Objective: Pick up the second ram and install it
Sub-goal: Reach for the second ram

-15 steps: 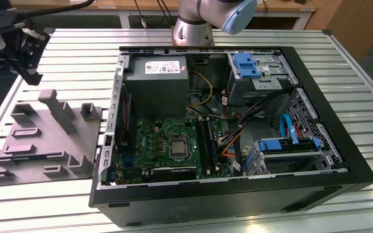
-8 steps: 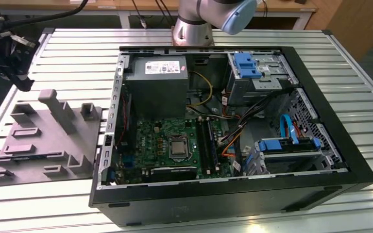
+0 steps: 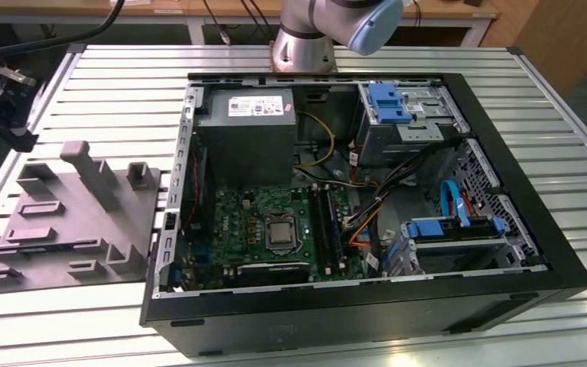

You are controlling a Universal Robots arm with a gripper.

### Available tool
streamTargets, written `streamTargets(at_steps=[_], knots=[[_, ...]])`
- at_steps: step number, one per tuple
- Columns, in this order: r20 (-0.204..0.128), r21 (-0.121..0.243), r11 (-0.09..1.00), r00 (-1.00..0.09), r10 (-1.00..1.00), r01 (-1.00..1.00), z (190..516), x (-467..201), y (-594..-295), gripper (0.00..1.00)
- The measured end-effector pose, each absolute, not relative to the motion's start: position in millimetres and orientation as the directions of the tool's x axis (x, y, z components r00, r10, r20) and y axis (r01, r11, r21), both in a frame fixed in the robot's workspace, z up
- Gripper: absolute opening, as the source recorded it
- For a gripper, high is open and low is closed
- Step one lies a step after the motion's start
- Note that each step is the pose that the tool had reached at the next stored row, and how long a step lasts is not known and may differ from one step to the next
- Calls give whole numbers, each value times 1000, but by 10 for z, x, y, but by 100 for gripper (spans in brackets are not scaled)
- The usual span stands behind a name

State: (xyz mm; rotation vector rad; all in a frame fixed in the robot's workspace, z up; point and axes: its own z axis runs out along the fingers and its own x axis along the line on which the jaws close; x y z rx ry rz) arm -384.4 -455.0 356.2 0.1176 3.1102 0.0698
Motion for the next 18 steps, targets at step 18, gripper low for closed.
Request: streamTargets(at_steps=[18], knots=[[-27,46,996,-997,76,75,3331,-4083,-4660,10]])
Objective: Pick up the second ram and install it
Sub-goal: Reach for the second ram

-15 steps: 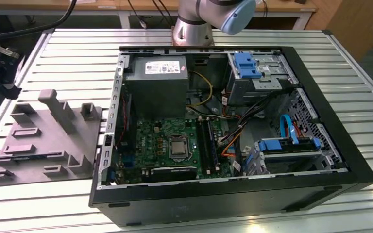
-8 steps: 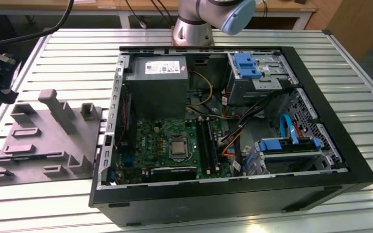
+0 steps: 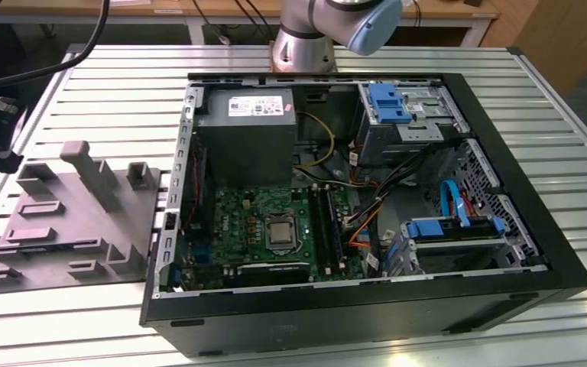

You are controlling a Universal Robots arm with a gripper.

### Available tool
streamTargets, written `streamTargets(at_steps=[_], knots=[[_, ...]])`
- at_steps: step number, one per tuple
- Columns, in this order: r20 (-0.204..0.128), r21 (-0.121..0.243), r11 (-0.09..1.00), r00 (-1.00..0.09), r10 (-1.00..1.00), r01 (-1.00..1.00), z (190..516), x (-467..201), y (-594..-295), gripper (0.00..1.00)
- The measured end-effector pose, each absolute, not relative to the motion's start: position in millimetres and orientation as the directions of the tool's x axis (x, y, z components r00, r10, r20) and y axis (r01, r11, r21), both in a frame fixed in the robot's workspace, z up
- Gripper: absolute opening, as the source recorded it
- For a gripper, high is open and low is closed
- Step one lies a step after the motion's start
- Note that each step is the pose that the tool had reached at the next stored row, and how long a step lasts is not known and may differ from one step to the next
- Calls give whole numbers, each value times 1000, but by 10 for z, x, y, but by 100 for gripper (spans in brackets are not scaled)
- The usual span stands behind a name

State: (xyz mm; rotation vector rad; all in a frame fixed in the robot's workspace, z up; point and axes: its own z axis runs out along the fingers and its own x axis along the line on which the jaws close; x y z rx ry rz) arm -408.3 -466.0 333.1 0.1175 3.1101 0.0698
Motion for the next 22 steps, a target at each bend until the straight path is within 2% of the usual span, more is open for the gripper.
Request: streamTargets(at_steps=[22], knots=[[-25,46,996,-997,76,75,2987,-4219,-4880,10]])
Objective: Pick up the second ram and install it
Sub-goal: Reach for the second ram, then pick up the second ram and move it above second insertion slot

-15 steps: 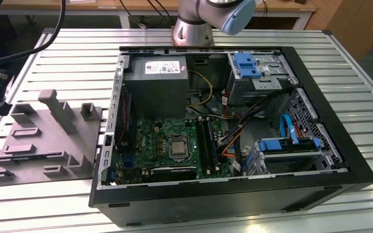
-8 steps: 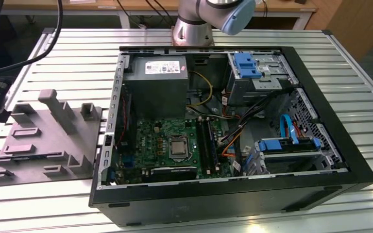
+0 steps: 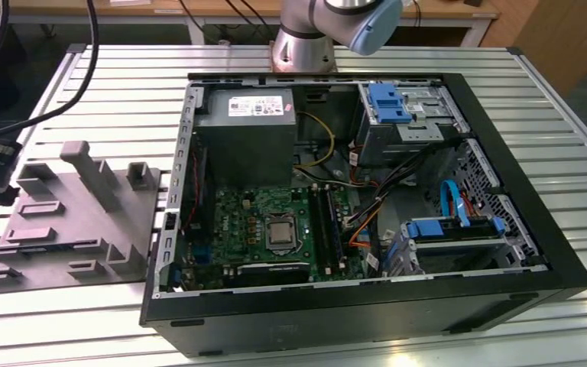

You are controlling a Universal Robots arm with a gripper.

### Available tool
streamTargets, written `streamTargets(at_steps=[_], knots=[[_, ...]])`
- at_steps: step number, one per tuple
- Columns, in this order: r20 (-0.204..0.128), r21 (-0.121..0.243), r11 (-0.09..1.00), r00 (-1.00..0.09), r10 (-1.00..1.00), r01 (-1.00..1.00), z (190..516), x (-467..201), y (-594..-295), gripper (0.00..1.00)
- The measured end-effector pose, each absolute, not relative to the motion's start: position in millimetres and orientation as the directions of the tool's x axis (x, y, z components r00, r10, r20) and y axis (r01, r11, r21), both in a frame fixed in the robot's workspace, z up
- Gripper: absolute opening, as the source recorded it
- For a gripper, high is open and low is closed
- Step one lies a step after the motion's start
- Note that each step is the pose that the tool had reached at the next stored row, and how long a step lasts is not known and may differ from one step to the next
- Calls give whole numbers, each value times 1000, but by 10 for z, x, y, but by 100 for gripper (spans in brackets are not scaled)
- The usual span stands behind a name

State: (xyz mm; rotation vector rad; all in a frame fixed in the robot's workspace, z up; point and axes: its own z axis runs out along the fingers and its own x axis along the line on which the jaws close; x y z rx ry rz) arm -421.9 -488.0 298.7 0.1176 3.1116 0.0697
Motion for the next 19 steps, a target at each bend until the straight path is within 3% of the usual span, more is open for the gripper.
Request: streamTargets(at_steps=[19], knots=[[-25,46,996,-997,76,75,2914,-4225,-4907,10]])
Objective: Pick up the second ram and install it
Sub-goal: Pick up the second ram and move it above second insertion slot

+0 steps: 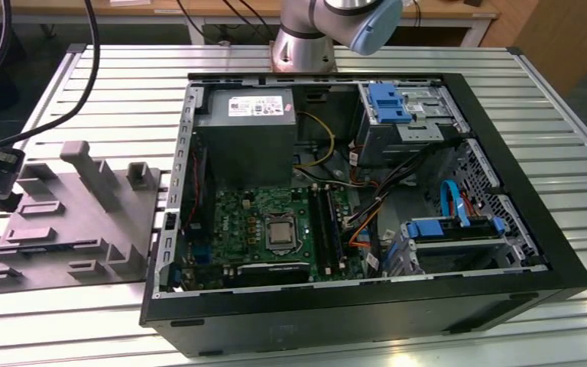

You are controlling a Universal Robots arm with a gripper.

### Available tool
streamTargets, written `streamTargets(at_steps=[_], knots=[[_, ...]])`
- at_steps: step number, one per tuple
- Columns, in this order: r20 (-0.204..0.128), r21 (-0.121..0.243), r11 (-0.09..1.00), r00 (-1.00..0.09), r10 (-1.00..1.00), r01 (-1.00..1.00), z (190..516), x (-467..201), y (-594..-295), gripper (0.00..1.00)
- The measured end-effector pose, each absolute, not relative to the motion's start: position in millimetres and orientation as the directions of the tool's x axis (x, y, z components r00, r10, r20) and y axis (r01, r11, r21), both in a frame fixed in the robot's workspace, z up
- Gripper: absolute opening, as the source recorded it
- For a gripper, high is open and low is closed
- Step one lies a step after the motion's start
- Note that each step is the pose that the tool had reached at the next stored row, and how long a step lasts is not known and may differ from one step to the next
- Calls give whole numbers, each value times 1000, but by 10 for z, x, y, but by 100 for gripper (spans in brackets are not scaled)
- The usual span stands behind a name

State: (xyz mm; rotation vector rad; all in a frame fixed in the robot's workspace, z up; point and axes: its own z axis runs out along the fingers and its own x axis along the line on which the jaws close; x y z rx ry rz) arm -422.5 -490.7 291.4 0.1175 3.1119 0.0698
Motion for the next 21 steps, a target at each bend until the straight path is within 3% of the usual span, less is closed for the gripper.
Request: streamTargets(at_steps=[21], knots=[[-25,46,961,-962,-270,-271,2834,-4225,-4907,10]])
